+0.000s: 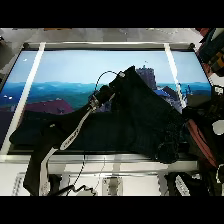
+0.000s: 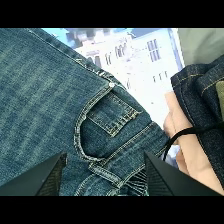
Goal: Fold the clothes and pants, and hang the long-sleeved shirts on hangers.
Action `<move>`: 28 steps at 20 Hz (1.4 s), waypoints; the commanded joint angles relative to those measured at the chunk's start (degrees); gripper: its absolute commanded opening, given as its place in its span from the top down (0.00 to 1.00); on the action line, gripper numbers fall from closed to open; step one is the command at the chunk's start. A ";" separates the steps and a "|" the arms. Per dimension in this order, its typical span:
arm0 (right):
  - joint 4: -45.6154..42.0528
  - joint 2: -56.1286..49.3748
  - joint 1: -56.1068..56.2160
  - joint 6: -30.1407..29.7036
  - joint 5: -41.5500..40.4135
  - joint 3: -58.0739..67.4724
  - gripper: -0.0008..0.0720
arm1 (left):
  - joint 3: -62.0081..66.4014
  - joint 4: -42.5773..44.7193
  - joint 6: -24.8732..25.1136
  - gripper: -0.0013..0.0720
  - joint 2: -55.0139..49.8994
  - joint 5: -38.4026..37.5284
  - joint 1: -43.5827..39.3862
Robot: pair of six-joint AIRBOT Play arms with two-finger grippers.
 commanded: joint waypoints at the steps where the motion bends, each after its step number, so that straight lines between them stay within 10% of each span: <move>1: 0.02 0.04 0.00 0.04 -0.31 0.00 0.23 | 0.42 0.66 -2.86 0.96 0.13 1.84 1.22; 18: 0.48 -5.33 -0.24 6.05 -7.34 0.26 0.24 | 3.56 0.68 -2.58 0.96 31.17 -4.81 29.03; 28: 0.52 -28.20 -2.25 4.76 8.33 16.20 0.33 | -0.31 0.68 11.34 0.96 33.81 -28.33 47.71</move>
